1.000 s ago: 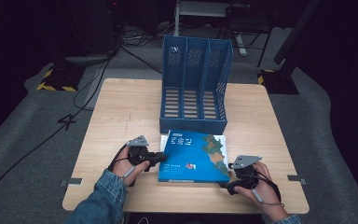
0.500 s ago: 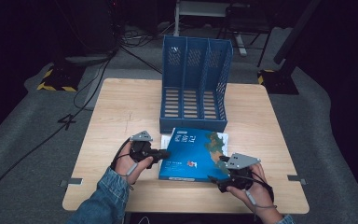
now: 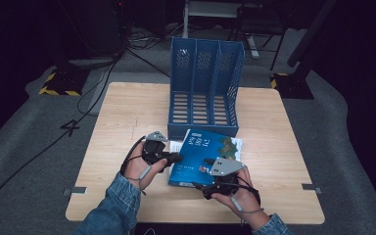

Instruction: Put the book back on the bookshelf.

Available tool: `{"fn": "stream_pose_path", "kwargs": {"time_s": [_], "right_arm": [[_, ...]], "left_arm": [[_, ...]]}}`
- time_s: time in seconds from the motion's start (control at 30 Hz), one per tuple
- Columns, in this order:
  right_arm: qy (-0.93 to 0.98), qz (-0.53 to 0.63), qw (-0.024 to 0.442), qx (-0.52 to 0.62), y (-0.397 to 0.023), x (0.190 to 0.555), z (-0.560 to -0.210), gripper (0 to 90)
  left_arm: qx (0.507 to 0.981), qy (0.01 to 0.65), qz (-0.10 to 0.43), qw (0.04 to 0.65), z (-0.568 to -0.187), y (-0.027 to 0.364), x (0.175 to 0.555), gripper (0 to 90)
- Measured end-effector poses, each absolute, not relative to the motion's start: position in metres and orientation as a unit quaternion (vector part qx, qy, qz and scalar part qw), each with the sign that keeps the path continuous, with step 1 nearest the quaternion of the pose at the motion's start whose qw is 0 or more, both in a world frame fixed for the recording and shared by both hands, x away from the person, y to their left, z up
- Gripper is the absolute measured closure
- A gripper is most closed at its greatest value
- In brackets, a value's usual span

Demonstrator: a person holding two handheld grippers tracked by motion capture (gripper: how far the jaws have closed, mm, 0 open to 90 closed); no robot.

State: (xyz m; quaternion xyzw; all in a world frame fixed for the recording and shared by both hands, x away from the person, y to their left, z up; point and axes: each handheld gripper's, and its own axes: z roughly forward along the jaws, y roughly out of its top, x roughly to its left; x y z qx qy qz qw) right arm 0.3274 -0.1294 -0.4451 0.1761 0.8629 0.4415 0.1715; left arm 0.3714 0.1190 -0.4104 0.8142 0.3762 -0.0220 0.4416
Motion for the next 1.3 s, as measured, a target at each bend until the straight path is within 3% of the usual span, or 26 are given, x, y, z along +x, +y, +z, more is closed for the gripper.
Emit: {"fn": "stream_pose_path", "kwargs": {"time_s": [0.37,0.63,1.0,1.3], "right_arm": [[0.866,0.431,0.19,0.169,-0.099,0.33,-0.454,14.4],[0.862,0.426,0.221,0.163,-0.081,0.326,-0.467,0.0],[0.856,0.404,0.284,0.152,-0.065,0.322,-0.481,0.0],[0.877,0.359,0.294,0.123,-0.058,0.322,-0.494,0.0]], "left_arm": [[0.811,0.389,-0.045,0.434,-0.406,0.117,0.381,83.8],[0.805,0.403,-0.062,0.431,-0.411,0.119,0.386,83.8],[0.793,0.428,-0.092,0.424,-0.423,0.121,0.39,83.7],[0.79,0.445,-0.103,0.409,-0.437,0.122,0.393,83.5]]}}
